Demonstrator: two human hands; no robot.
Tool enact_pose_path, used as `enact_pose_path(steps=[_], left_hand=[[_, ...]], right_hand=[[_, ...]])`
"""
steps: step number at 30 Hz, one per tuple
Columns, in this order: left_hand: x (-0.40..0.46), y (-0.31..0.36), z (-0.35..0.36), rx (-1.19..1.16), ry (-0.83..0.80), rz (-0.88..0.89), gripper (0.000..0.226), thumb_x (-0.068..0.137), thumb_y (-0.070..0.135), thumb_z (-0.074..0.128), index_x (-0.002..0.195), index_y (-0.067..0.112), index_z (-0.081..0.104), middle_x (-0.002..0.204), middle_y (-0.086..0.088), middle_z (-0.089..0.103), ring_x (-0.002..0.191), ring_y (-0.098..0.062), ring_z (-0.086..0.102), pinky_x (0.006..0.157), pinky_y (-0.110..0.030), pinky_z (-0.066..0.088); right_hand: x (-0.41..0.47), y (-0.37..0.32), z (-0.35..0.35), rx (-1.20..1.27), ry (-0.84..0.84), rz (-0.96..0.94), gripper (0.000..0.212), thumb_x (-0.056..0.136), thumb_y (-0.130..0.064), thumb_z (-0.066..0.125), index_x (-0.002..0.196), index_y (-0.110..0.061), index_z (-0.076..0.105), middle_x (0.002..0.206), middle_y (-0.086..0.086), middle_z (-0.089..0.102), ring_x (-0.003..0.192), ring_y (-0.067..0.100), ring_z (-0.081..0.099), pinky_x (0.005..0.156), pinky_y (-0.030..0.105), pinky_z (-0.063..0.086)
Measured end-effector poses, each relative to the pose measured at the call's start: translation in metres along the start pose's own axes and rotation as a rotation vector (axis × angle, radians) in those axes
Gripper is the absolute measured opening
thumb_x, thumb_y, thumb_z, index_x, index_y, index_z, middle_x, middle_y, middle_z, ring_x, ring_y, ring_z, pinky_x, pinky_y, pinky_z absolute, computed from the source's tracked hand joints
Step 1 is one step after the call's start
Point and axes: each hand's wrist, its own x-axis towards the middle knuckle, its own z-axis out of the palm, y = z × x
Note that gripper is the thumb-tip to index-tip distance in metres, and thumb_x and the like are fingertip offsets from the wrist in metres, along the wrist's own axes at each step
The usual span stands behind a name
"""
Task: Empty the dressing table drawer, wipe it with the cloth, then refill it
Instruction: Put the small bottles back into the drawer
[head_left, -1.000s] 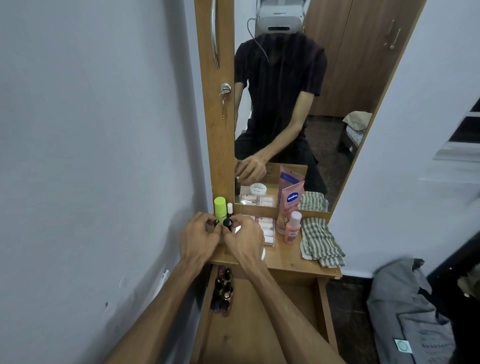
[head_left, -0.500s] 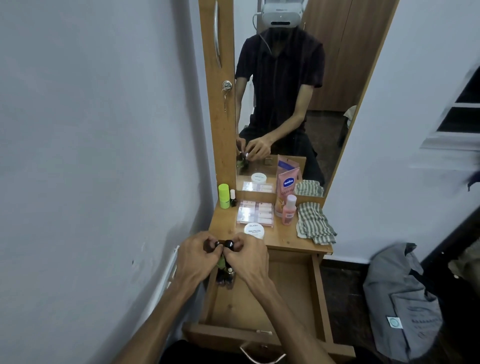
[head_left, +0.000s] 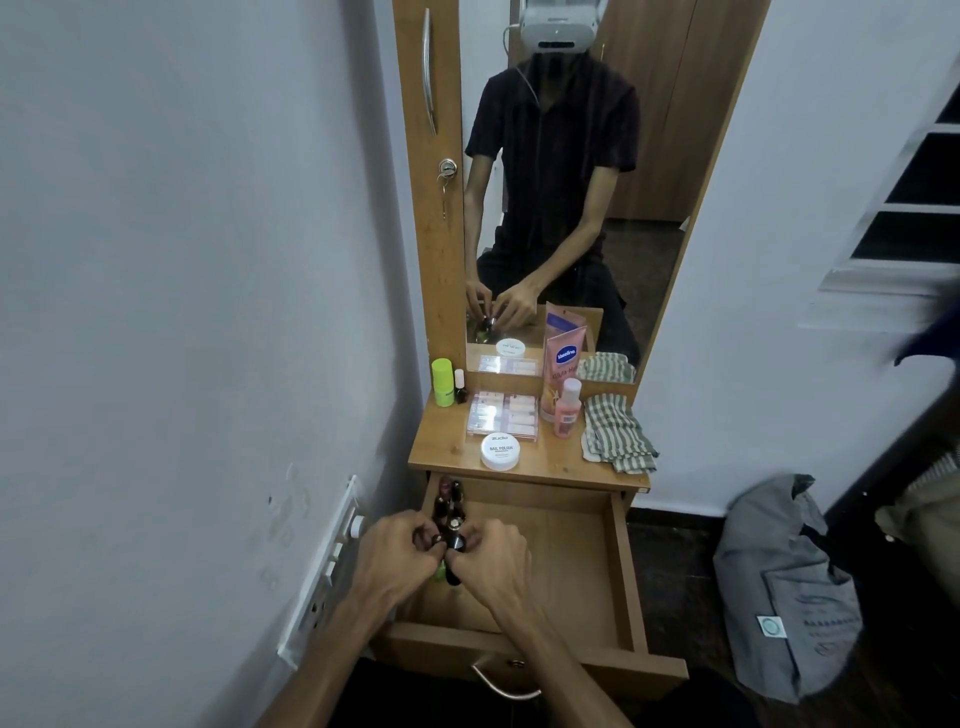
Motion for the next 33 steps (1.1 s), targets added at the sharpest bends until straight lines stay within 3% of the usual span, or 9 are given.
enact_pose_path(steps=[6, 16, 21, 27, 33], left_hand=[[0.005, -0.013, 0.009, 0.083, -0.037, 0.012, 0.01, 0.071, 0.032, 0.077, 0.076, 0.028, 0.07, 0.074, 0.016, 0.061, 0.068, -0.003, 0.055, 0.057, -0.012, 0.035], [0.009, -0.021, 0.016, 0.138, -0.083, 0.064, 0.012, 0.078, 0.032, 0.076, 0.089, 0.027, 0.075, 0.081, 0.016, 0.06, 0.073, -0.004, 0.056, 0.062, -0.018, 0.043], [0.007, -0.025, 0.019, 0.138, -0.096, 0.068, 0.014, 0.081, 0.032, 0.076, 0.094, 0.027, 0.076, 0.082, 0.018, 0.057, 0.073, -0.003, 0.054, 0.059, -0.01, 0.031], [0.007, -0.027, 0.019, 0.127, -0.111, 0.058, 0.019, 0.081, 0.035, 0.076, 0.099, 0.029, 0.075, 0.086, 0.017, 0.06, 0.076, -0.002, 0.055, 0.063, -0.011, 0.034], [0.011, -0.031, 0.016, 0.073, -0.076, 0.069, 0.017, 0.075, 0.036, 0.078, 0.089, 0.028, 0.074, 0.079, 0.015, 0.061, 0.07, -0.005, 0.056, 0.061, -0.02, 0.045]], right_hand=[[0.01, 0.005, 0.017, -0.043, -0.059, -0.01, 0.023, 0.074, -0.033, 0.07, 0.096, -0.027, 0.076, 0.089, -0.003, 0.077, 0.091, 0.021, 0.073, 0.077, 0.032, 0.059], [0.014, 0.012, 0.023, -0.062, -0.057, -0.05, 0.026, 0.076, -0.036, 0.069, 0.101, -0.032, 0.074, 0.088, -0.009, 0.076, 0.09, 0.016, 0.072, 0.072, 0.026, 0.051], [0.016, 0.014, 0.023, -0.059, -0.065, -0.061, 0.026, 0.076, -0.034, 0.071, 0.101, -0.032, 0.075, 0.089, -0.01, 0.076, 0.091, 0.015, 0.071, 0.076, 0.028, 0.054], [0.016, 0.018, 0.02, -0.076, -0.098, -0.091, 0.03, 0.077, -0.031, 0.074, 0.108, -0.031, 0.075, 0.094, -0.01, 0.076, 0.093, 0.014, 0.071, 0.083, 0.031, 0.058], [0.021, 0.016, 0.011, -0.053, -0.038, -0.14, 0.034, 0.072, -0.032, 0.073, 0.106, -0.032, 0.075, 0.089, -0.014, 0.076, 0.086, 0.01, 0.071, 0.072, 0.023, 0.054]])
